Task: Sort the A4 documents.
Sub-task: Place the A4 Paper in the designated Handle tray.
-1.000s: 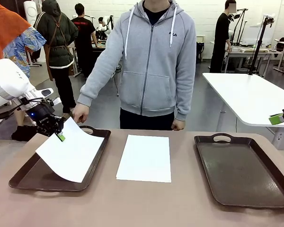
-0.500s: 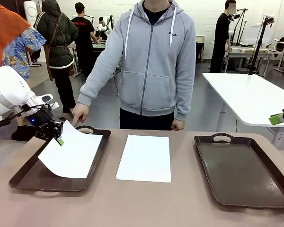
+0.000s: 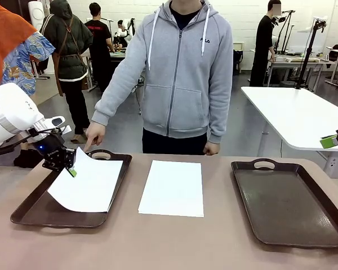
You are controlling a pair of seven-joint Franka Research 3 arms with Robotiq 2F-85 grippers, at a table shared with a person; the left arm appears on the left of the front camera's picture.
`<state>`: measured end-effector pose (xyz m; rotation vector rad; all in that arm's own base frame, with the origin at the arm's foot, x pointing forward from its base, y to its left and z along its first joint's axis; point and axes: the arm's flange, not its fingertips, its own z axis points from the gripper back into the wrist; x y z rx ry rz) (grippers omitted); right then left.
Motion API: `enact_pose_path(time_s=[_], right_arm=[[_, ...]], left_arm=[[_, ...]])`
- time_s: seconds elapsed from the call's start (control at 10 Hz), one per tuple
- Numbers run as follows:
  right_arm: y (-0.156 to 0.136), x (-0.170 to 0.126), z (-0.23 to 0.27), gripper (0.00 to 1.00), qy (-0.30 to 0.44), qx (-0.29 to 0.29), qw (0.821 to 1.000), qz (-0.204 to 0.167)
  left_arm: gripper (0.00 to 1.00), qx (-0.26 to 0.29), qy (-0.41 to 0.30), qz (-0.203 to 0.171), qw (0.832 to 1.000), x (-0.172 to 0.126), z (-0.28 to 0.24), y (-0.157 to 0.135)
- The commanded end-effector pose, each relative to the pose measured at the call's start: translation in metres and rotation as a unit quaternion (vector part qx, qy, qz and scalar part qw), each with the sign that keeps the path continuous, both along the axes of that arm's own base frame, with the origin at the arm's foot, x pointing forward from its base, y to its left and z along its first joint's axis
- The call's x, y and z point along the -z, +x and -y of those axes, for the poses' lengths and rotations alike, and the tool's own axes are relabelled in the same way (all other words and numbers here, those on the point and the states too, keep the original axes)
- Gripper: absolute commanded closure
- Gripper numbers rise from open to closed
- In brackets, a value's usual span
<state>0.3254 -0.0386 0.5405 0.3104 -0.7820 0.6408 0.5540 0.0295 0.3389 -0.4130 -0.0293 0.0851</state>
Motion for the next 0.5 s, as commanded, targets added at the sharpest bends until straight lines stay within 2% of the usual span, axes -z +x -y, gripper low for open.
enact_pose_path(time_s=[0.0, 0.4], right_arm=[[0.001, 0.001, -0.001, 0.00, 0.004, -0.003, 1.000, -0.001], [0.001, 0.001, -0.001, 0.00, 0.004, -0.003, 1.000, -0.001]], left_arm=[[0.99, -0.003, 0.038, -0.008, 0.999, 0.005, 0.005, 0.007], [0.99, 0.012, 0.062, 0.000, 0.998, 0.007, 0.009, 0.018]])
